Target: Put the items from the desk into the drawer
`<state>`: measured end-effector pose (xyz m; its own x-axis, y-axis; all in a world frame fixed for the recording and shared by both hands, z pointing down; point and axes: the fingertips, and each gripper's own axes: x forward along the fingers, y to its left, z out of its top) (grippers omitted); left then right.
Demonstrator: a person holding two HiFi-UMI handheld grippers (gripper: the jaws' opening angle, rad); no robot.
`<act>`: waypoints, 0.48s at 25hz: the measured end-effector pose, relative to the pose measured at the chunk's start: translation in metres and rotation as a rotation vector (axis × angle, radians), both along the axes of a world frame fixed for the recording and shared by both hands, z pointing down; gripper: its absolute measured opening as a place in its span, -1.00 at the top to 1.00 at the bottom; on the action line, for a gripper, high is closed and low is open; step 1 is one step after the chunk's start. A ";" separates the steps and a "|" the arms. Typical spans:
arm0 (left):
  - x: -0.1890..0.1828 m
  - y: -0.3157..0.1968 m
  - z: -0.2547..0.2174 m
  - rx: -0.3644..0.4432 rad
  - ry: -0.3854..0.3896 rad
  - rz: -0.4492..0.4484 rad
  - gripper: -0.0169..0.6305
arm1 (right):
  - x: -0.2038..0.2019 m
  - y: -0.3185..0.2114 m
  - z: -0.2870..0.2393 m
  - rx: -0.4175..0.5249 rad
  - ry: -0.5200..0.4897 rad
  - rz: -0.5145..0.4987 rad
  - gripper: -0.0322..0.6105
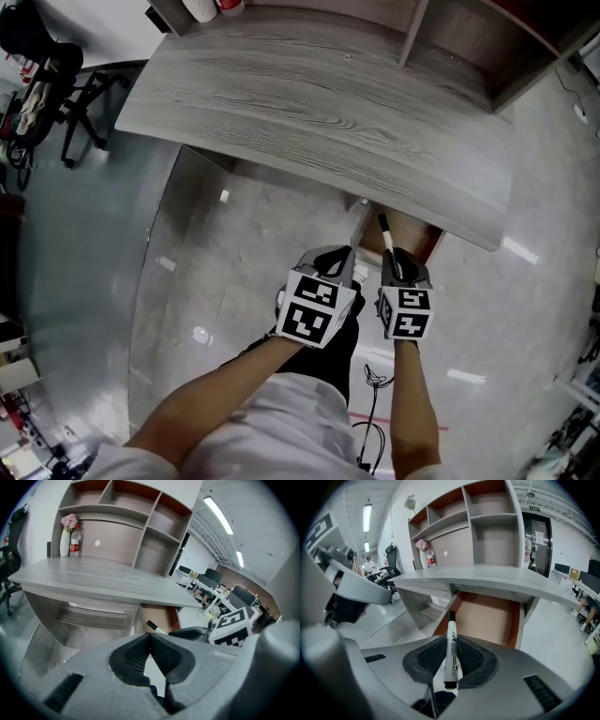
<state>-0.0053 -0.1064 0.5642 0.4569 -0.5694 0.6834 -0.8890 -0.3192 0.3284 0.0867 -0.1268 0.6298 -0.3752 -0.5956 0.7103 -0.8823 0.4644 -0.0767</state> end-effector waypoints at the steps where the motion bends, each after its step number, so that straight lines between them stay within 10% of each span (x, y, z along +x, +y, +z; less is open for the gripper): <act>1: 0.002 -0.001 0.001 -0.003 -0.001 0.003 0.94 | 0.000 -0.004 0.004 -0.006 -0.002 0.000 0.72; 12: 0.001 -0.013 0.009 -0.034 -0.002 -0.046 0.94 | -0.010 -0.036 0.033 -0.103 -0.015 0.005 0.72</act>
<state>-0.0045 -0.1199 0.5736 0.4288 -0.5665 0.7037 -0.9034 -0.2664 0.3361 0.0764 -0.1632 0.6628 -0.3836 -0.5217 0.7621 -0.8828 0.4494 -0.1367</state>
